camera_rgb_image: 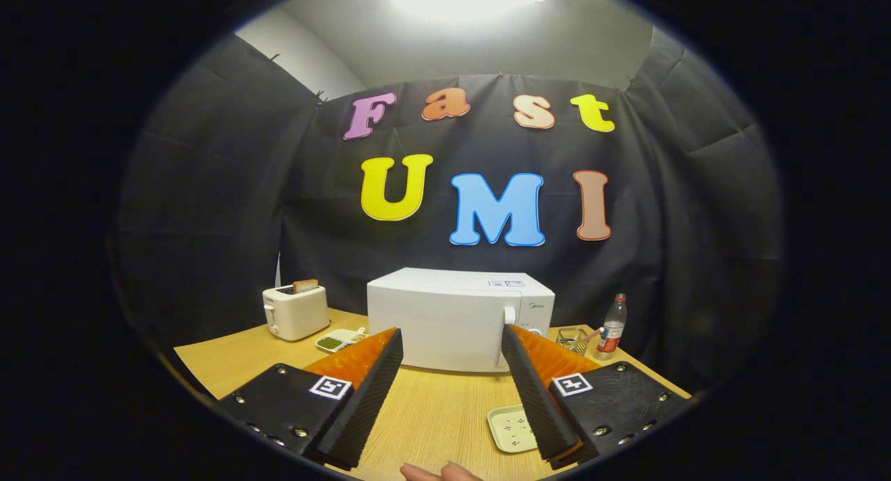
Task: Open the microwave, put the food inside, and close the microwave door.
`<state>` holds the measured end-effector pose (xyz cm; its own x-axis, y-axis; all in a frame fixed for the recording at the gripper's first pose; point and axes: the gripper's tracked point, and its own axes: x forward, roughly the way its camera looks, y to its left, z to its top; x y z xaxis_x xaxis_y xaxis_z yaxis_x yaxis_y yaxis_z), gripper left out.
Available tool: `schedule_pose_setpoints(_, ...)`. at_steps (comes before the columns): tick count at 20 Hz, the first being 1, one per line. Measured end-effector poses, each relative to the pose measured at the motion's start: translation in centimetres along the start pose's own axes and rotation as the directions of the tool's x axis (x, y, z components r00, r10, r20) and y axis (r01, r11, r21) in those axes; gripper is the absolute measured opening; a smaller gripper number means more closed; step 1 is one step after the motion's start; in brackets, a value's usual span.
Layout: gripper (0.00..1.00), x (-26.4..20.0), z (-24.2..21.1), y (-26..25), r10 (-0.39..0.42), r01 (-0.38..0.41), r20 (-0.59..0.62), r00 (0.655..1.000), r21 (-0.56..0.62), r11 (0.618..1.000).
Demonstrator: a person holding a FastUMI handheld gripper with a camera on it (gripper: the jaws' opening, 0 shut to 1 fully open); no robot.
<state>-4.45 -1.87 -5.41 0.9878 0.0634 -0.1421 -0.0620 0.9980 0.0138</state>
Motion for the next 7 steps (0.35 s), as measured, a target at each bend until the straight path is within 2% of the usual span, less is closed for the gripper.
schedule_pose_setpoints(4, 0.89, -0.26, -0.2, -0.63, -0.045, 0.044, -0.006, 0.999, -0.062, 0.997)
schedule_pose_setpoints(7, 0.89, 0.02, 0.04, -0.69, -0.05, 0.049, -0.005, 0.999, -0.058, 0.997)
